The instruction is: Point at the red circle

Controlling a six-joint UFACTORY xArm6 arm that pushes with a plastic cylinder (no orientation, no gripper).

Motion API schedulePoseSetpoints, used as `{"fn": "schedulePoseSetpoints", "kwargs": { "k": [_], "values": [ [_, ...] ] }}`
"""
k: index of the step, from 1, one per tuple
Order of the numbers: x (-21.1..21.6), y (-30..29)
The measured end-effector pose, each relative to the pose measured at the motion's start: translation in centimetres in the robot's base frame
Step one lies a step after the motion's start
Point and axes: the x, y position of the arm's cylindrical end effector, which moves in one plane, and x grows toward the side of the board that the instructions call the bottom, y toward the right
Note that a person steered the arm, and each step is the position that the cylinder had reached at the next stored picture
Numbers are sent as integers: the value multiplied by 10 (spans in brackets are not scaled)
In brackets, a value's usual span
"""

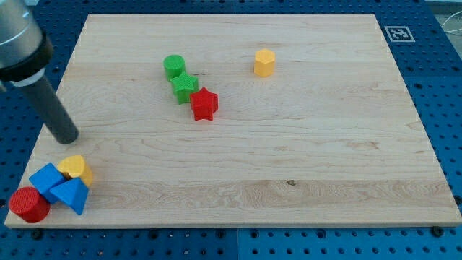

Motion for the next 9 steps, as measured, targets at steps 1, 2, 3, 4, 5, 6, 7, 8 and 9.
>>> {"fn": "schedulePoseSetpoints", "kwargs": {
  "k": [1, 2, 3, 4, 5, 6, 7, 8, 9],
  "values": [
    [8, -25],
    [19, -43],
    [20, -44],
    [22, -43],
    [36, -43],
    [56, -43],
    [70, -43],
    [78, -42],
    [88, -42]
  ]
}}
